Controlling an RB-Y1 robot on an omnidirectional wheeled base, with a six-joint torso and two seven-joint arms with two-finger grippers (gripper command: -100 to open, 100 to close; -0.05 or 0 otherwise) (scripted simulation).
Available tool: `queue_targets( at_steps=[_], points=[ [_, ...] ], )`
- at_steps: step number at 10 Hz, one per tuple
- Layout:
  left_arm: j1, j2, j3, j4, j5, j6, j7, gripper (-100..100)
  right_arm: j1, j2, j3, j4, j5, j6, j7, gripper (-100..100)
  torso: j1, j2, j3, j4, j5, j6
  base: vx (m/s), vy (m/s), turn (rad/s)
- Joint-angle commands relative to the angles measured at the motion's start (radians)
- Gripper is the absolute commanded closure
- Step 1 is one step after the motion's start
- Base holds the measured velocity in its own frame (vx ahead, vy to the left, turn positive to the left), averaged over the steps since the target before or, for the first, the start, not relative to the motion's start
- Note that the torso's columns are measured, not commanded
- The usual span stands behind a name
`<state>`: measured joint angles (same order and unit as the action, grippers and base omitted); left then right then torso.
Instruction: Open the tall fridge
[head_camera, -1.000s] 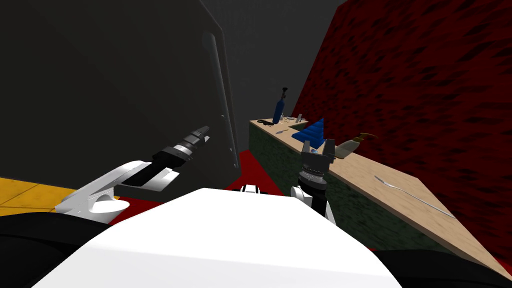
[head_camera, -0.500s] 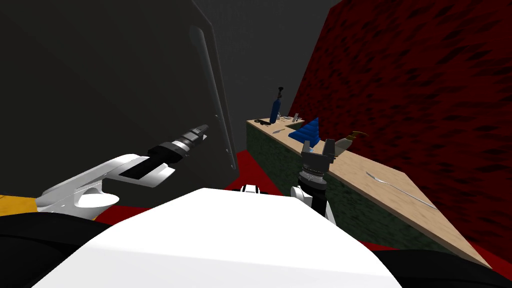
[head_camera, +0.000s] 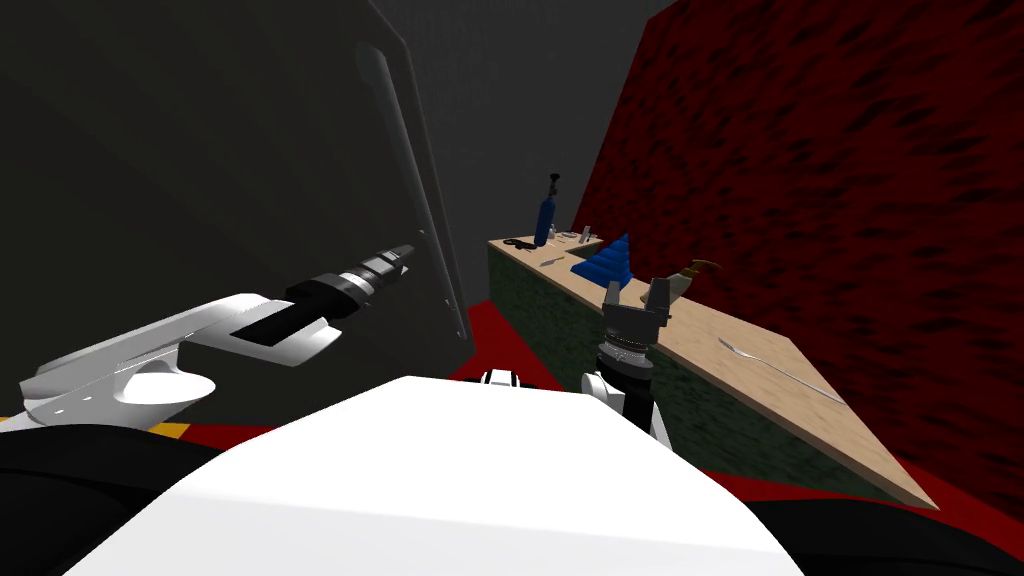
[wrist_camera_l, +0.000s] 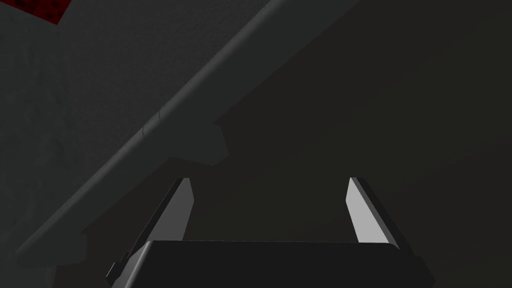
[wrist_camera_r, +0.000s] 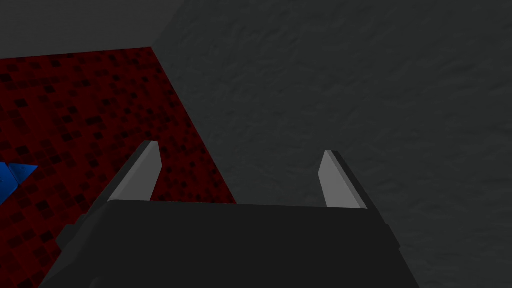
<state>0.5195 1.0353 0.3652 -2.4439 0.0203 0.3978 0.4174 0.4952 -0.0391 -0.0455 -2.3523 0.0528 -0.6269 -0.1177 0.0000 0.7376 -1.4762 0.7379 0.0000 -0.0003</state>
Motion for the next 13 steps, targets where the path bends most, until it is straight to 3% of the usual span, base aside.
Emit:
queue_targets(
  at_steps=[1, 9, 11, 13],
  points=[
    [-0.002, 0.082, 0.029, -0.01, 0.007, 0.078, 0.03, -100, 0.0, 0.0, 0.0, 0.0, 0.0, 0.0, 0.0, 0, 0.0, 0.0, 0.0, 0.0, 0.0, 0.0, 0.028, -0.034, -0.108],
    [-0.001, 0.265, 0.094, -0.06, 0.021, 0.249, 0.094, -100, 0.0, 0.0, 0.0, 0.0, 0.0, 0.0, 0.0, 0, -0.005, -0.004, -0.004, 0.0, -0.004, 0.005, 0.01, -0.026, -0.048],
    [0.001, 0.269, 0.094, -0.067, 0.023, 0.259, 0.095, -100, 0.0, 0.0, 0.0, 0.0, 0.0, 0.0, 0.0, 0, -0.007, -0.005, -0.004, -0.001, -0.004, 0.004, 0.006, -0.005, -0.02],
    [-0.022, 0.271, 0.094, 0.011, 0.031, 0.263, 0.087, -100, 0.0, 0.0, 0.0, 0.0, 0.0, 0.0, 0.0, 0, -0.001, -0.005, -0.005, -0.002, -0.001, 0.007, -0.112, -0.002, -0.289]
  ],
)
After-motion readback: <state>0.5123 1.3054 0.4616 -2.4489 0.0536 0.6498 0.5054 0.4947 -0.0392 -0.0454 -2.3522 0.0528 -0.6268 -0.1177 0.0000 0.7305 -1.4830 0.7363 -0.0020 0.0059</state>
